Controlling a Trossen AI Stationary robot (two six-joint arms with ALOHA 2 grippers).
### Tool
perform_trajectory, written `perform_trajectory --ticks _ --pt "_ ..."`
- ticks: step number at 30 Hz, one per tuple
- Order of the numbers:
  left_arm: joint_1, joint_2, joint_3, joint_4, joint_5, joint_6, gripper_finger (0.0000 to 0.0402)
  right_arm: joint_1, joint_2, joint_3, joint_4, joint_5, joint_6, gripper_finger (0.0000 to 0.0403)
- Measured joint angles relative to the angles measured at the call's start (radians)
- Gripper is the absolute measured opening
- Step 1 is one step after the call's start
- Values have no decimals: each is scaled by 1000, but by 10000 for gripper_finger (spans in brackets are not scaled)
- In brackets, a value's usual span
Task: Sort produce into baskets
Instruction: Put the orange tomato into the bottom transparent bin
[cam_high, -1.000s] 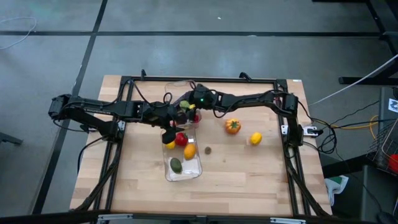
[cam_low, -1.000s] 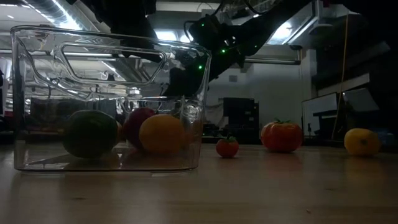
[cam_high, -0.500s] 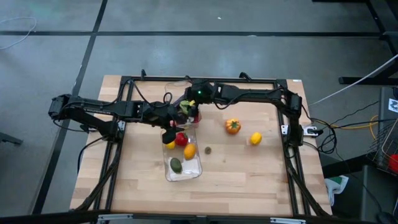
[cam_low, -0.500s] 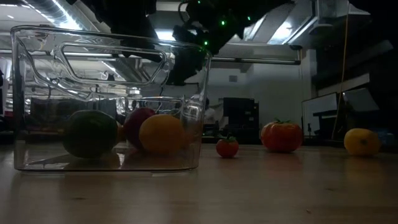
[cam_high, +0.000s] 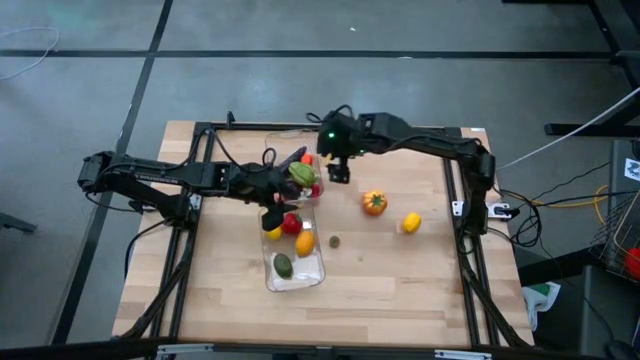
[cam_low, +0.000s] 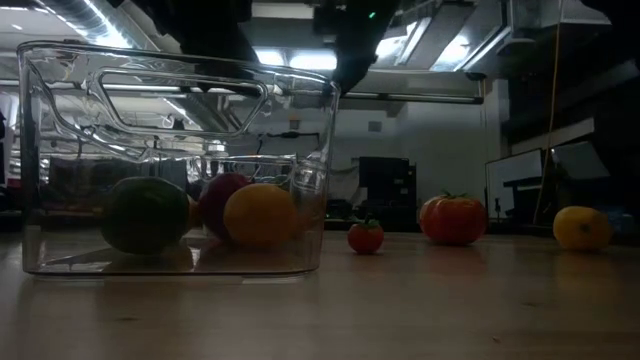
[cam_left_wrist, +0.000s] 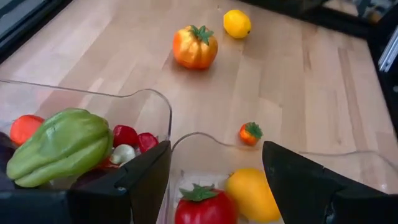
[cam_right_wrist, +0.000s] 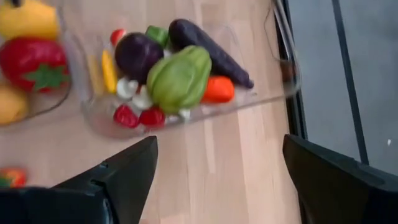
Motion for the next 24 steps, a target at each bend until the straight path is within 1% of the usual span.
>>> perform_trajectory --ticks 2,9,13,15,18,21,24 --pt "0 0 0 22 0 -15 250 0 -33 0 -42 -1 0 344" --pt "-2 14 0 190 0 -16 250 0 -128 0 -164 -7 37 344" --pt "-2 23 0 227 0 -7 250 4 -179 -20 -222 -49 81 344" --pt "-2 24 0 229 1 6 250 14 -212 -65 -222 -65 109 344" --pt "-2 24 0 229 1 18 250 51 -272 -174 -188 -68 158 344" --pt "-2 24 0 228 0 41 250 107 -333 -314 -99 -69 216 344" --pt "-2 24 0 226 1 45 250 175 -364 -444 5 -70 265 344"
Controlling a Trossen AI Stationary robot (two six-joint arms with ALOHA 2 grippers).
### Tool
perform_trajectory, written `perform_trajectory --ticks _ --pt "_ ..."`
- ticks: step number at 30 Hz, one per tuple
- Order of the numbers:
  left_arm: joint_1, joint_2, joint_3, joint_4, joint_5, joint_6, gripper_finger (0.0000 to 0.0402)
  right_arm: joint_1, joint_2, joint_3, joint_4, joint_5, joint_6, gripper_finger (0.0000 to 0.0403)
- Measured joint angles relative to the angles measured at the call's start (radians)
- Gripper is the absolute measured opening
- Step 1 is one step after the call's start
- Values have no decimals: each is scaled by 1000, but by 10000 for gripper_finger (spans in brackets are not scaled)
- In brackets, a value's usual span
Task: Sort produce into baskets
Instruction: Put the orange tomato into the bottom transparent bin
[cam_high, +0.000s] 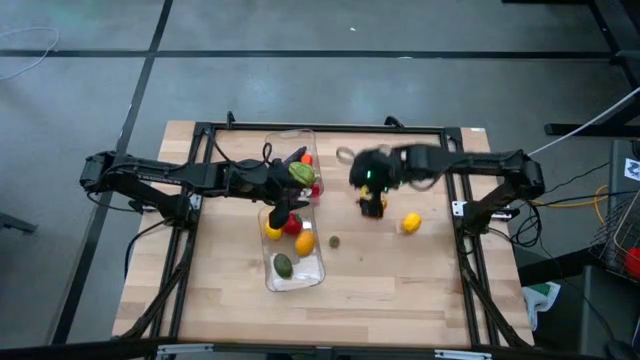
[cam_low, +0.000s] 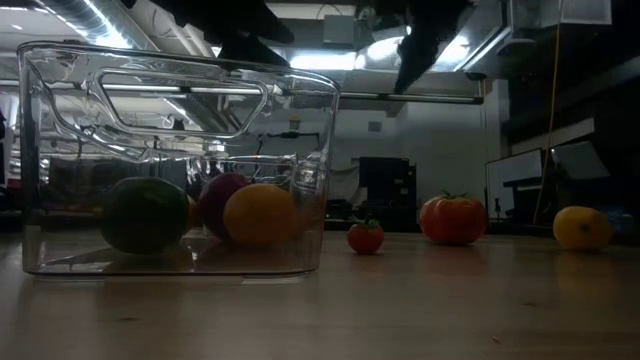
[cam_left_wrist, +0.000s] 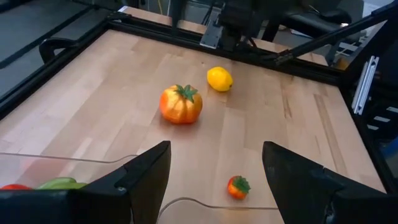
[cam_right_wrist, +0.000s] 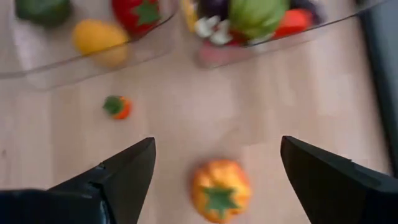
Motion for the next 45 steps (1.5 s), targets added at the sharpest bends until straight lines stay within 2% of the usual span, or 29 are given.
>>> perform_trajectory --ticks 7,12,19,31,34,45 --pt "0 0 0 -7 0 2 250 151 25 -214 230 -26 24 344" --pt "0 0 0 0 0 2 250 221 66 -302 411 -26 19 344" --pt "3 -1 0 0 0 32 250 258 166 -317 524 28 18 344" --pt "3 -1 0 -4 0 28 250 256 322 -317 578 20 18 341" --pt "3 -1 0 -5 0 27 250 256 345 -317 590 20 18 325" --pt "3 -2 0 -6 0 26 250 256 359 -317 628 31 16 229"
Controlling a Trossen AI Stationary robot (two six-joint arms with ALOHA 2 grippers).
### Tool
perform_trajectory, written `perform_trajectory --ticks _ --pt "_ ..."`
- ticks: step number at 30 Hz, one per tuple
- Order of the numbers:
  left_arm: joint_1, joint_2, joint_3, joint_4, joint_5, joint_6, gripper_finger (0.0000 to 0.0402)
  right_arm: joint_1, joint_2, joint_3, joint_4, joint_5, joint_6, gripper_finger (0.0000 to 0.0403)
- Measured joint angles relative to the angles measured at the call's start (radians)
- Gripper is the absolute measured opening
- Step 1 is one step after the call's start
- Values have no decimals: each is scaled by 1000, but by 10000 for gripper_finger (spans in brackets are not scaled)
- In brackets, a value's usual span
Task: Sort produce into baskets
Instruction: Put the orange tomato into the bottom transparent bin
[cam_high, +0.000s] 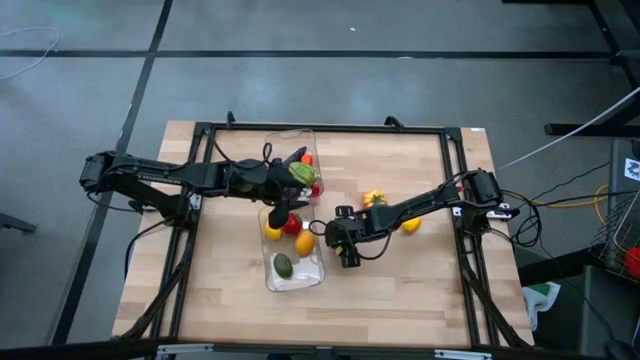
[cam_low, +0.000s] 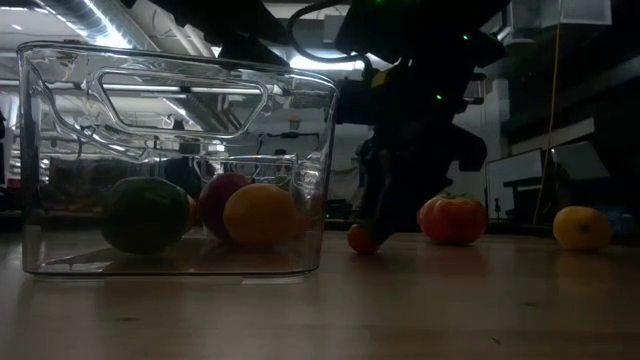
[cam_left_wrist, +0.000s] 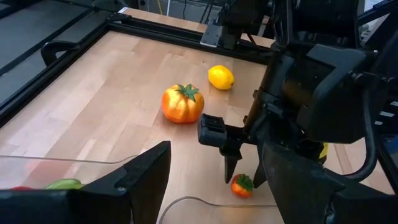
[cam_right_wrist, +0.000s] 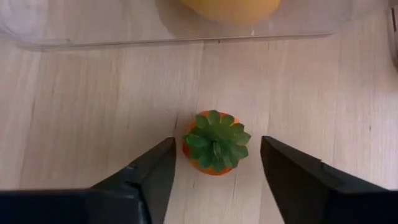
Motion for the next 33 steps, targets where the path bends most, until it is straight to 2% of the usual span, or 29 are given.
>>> perform_trajectory --ticks 7,17,26,33 --pt "0 0 0 0 0 0 250 0 0 0 -3 -3 0 186" --pt "0 0 0 0 0 0 250 0 0 0 -3 -3 0 151" --pt "0 0 0 0 0 0 250 0 -1 1 -5 -4 0 139" --pt "0 0 0 0 0 3 250 0 -2 74 -124 -4 -5 138"
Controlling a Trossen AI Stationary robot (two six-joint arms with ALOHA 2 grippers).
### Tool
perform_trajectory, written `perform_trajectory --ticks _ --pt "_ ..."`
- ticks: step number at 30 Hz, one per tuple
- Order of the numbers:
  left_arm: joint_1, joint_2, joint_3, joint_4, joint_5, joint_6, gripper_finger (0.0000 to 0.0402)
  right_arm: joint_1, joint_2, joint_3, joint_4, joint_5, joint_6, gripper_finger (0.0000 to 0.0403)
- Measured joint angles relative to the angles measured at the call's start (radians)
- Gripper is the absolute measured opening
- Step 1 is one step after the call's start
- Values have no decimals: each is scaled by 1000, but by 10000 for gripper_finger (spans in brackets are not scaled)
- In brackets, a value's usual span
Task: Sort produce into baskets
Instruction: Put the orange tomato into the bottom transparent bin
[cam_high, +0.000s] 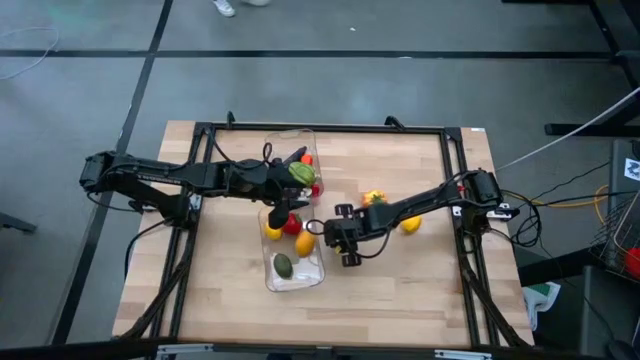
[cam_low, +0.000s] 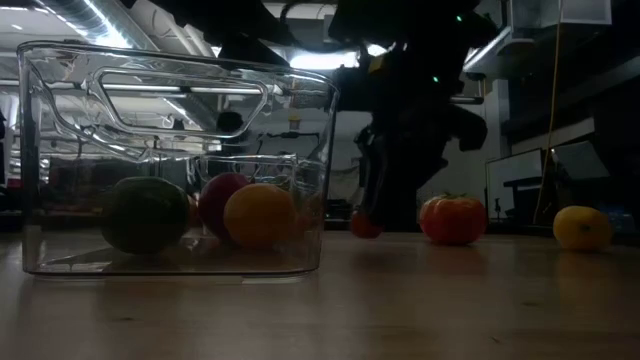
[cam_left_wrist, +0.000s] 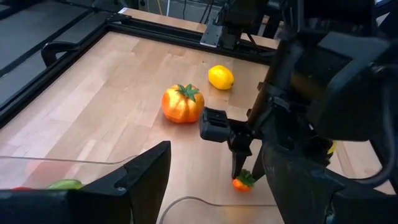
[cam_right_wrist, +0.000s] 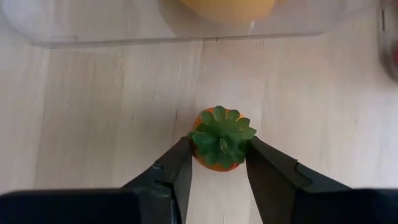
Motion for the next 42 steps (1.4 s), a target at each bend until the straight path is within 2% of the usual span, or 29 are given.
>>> perform_trajectory --ticks 13,16,20,32,42 --pt "0 0 0 0 0 16 250 0 0 276 -402 29 -53 138" --pt "0 0 0 0 0 16 250 0 0 346 -450 37 -53 138" --pt "0 0 0 0 0 16 250 0 0 404 -419 37 -73 138" --pt "0 -1 0 0 0 16 250 0 39 407 -114 37 -152 138" --pt "0 -10 1 -5 -3 53 250 -2 140 407 -72 81 -180 138"
